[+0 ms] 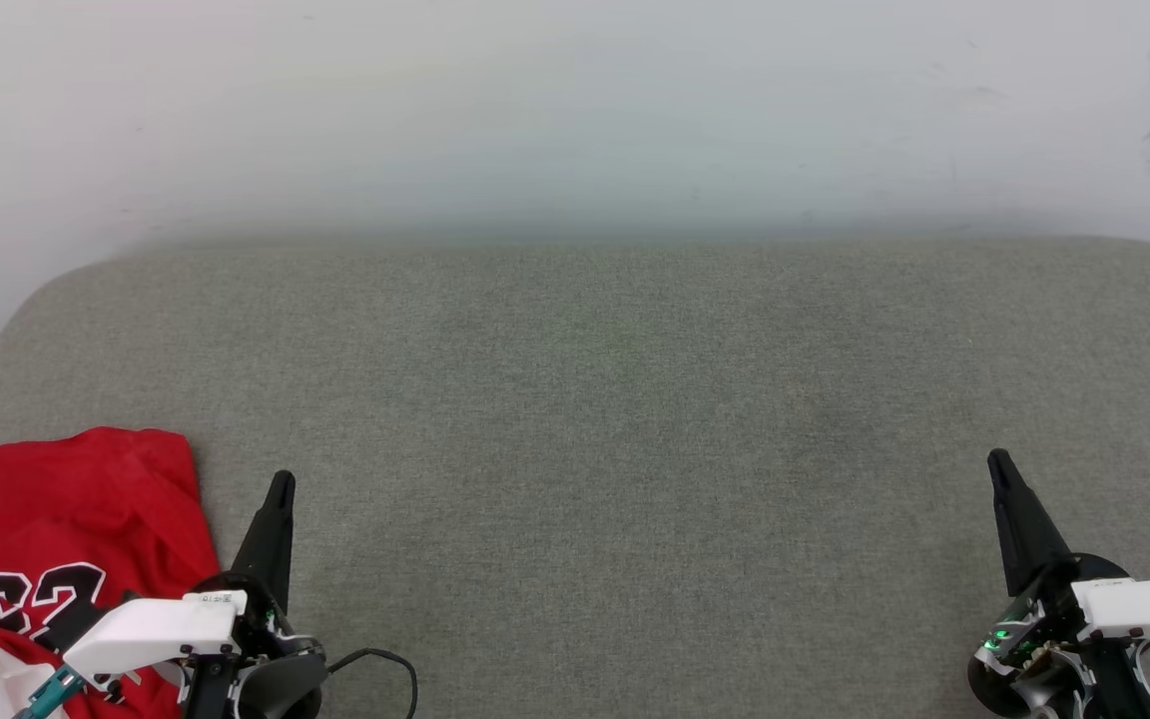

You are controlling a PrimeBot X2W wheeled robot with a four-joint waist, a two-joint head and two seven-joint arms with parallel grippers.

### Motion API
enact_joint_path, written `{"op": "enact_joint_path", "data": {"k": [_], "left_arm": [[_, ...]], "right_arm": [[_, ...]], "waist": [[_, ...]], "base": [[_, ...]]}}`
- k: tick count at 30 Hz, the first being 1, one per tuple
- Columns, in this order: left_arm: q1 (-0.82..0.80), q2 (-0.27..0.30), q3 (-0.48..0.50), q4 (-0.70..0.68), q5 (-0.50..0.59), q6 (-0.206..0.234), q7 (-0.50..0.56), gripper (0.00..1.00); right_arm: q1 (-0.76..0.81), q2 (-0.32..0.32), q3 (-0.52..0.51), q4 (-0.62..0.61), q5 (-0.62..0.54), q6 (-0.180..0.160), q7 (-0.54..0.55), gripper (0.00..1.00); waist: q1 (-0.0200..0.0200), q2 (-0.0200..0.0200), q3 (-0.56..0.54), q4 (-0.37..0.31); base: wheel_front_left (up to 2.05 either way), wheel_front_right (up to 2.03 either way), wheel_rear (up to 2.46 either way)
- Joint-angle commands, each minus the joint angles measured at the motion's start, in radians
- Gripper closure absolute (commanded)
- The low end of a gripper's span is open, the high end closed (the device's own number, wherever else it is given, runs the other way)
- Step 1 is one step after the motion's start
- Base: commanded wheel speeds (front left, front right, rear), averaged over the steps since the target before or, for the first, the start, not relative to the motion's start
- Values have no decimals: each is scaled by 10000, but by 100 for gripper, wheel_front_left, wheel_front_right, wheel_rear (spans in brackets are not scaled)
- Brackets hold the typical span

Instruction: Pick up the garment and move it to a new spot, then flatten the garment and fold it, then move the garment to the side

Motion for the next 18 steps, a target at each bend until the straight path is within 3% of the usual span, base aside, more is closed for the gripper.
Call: {"op": "enact_joint_path", "data": {"k": [1,18], "left_arm": [[-81,-26,13,-6,12,-29,16,100],[-81,-26,13,-6,13,-30,14,100]], "right_arm": [[-124,9,8,6,35,-3,-8,100],[-124,9,8,6,35,-3,-9,100]], "waist": [[0,-1,0,0],[0,-1,0,0]], "base": [[0,0,0],[0,0,0]]}}
